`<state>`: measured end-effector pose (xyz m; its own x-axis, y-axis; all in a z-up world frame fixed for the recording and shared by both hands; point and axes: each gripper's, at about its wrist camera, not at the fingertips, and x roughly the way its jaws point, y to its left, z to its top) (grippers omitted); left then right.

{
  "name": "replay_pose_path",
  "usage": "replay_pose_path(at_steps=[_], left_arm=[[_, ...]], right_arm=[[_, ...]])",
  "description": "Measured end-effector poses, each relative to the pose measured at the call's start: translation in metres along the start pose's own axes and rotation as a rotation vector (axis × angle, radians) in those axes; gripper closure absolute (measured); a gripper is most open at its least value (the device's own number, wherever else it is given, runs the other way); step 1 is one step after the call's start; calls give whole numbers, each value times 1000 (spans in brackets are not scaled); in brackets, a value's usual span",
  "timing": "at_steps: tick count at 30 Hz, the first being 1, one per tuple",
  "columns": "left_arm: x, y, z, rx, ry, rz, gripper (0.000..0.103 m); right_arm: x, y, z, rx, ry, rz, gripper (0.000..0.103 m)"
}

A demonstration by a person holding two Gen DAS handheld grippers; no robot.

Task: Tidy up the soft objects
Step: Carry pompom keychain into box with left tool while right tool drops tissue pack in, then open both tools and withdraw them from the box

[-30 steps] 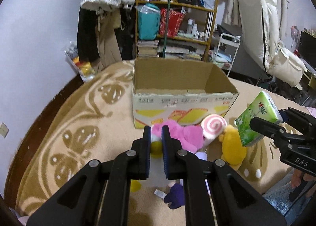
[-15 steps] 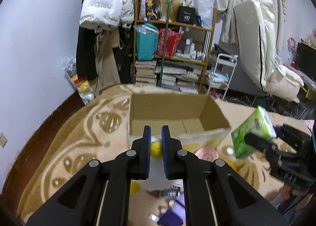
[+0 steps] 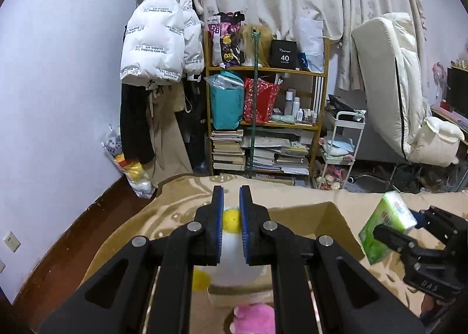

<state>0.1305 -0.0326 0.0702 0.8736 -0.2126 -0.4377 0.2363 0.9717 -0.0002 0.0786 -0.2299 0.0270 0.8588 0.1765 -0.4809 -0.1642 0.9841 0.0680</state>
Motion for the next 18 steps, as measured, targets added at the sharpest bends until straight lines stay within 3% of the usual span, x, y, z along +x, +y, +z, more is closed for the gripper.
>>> replay_pose_path(at_steps=[4,5,6,13,18], left_arm=[[14,-3,-8,28,-22,26,93],[17,-5,-11,36,-18,21,93],[23,-6,-15,39,-8,11,93],[73,-11,-51,-18,140,-54,92],[92,-16,-67,-1,204,-25,87]], right_arm=[[12,-8,9,9,-32,-17,58],[16,-9,11,11,-39,-14,66],[21,-11,11,10,-35,-5,83],[57,-29,-8,95,71,46,84],[65,-32,-17,91,96,42,84]])
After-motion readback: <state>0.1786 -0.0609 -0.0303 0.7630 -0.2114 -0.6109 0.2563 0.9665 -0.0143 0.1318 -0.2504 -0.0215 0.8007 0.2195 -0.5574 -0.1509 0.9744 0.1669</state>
